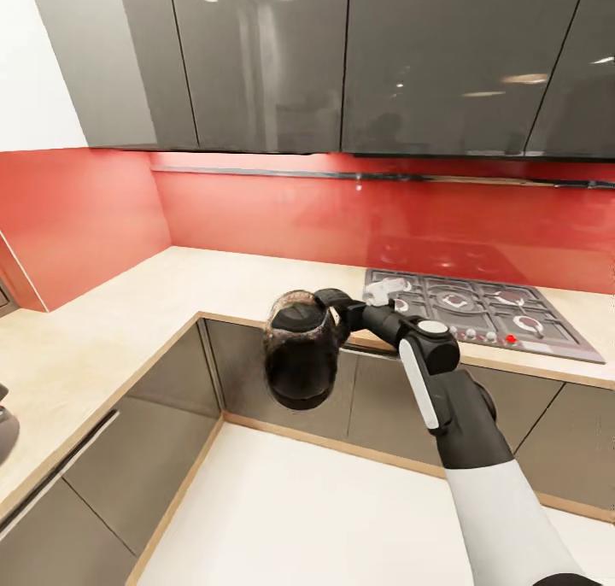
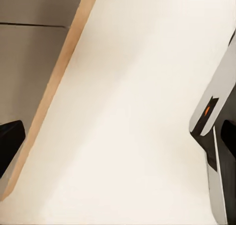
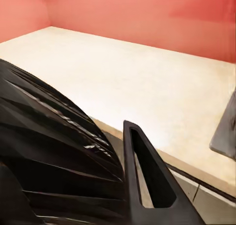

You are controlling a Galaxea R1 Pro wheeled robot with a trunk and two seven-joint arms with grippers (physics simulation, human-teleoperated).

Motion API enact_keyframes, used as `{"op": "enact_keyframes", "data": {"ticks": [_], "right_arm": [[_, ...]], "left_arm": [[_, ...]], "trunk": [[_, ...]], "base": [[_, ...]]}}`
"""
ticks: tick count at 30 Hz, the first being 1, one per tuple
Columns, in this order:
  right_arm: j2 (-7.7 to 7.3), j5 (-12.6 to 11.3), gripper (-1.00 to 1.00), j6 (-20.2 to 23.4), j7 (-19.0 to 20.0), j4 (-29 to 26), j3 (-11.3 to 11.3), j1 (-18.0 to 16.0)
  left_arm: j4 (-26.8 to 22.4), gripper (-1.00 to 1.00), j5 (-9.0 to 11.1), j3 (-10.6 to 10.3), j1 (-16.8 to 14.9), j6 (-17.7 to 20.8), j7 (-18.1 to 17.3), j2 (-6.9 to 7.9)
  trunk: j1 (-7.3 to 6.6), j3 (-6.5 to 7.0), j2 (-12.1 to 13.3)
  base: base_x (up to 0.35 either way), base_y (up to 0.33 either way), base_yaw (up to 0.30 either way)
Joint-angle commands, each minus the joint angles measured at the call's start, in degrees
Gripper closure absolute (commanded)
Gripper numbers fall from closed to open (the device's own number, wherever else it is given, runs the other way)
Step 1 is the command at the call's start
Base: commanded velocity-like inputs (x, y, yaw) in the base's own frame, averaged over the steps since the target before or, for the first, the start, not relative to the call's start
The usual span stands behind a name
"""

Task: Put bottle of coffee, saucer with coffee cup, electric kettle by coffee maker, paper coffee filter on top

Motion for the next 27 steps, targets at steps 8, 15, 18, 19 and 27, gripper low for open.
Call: {"op": "enact_keyframes", "data": {"ticks": [8,15,18,19,27], "right_arm": [[3.68,-0.57,1.0,0.38,-17.12,-0.06,-0.04,-0.06],[5.82,-0.63,1.0,0.38,-24.49,0.3,-0.11,-0.03],[5.82,-0.59,1.0,0.38,-24.7,0.33,-0.12,0.22],[5.82,-0.58,1.0,0.38,-24.73,0.34,-0.13,0.36],[5.82,-0.57,1.0,0.38,-24.75,0.34,-0.13,0.84]], "left_arm": [[0.02,-1.0,0.8,0.06,-0.09,-0.49,-0.13,-0.24],[0.22,-1.0,0.69,-0.09,-0.09,-0.67,-0.16,-0.54],[0.2,-1.0,0.62,-0.16,-0.09,-0.62,-0.15,-0.49],[0.19,-1.0,0.59,-0.17,-0.09,-0.58,-0.15,-0.48],[-0.08,-1.0,0.5,-0.26,-0.09,-0.78,-0.15,-0.47]], "trunk": [[0.04,-0.12,-0.14],[0.04,-0.23,-0.14],[0.04,-0.39,-0.14],[0.04,-0.45,-0.14],[0.04,-0.93,-0.14]], "base": [[0.0,-0.288,0.0],[-0.002,-0.288,0.043],[-0.112,-0.249,0.16],[-0.174,-0.22,0.174],[-0.205,-0.205,0.182]]}}
